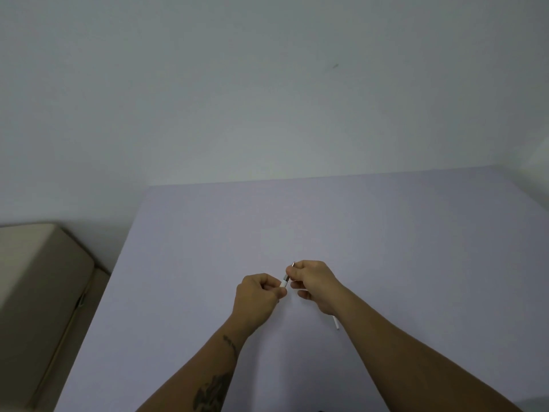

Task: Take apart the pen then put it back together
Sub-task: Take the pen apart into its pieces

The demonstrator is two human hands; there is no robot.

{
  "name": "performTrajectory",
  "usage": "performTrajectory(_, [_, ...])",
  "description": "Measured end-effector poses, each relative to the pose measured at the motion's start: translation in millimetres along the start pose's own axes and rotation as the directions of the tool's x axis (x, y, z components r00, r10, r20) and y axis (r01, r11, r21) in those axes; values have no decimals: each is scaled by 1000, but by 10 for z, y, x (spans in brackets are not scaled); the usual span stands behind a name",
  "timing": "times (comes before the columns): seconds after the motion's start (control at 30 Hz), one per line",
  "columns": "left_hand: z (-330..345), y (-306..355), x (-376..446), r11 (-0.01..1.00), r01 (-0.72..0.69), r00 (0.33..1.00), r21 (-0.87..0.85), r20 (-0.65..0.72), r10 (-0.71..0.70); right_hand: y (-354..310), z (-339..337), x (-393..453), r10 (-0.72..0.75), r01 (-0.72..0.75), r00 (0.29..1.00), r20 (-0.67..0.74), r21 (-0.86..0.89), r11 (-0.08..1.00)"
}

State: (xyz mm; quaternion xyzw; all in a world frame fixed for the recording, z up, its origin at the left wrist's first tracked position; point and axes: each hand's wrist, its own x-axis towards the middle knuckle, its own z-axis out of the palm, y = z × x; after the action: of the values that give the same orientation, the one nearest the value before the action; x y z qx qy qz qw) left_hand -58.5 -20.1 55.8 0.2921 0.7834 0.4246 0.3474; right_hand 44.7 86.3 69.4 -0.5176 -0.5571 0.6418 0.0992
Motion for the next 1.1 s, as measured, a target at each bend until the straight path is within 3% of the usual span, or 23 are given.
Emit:
performTrajectory(0.37, [-117,-23,-53,1000,-27,1000,-17,-5,26,-39,81,-158,5,-9,998,70,59,998])
performTrajectory(1.1, [-67,-127,-85,999,-11,1000,-42,-9,10,-21,139,-207,9,-9,1000,-1,49,999])
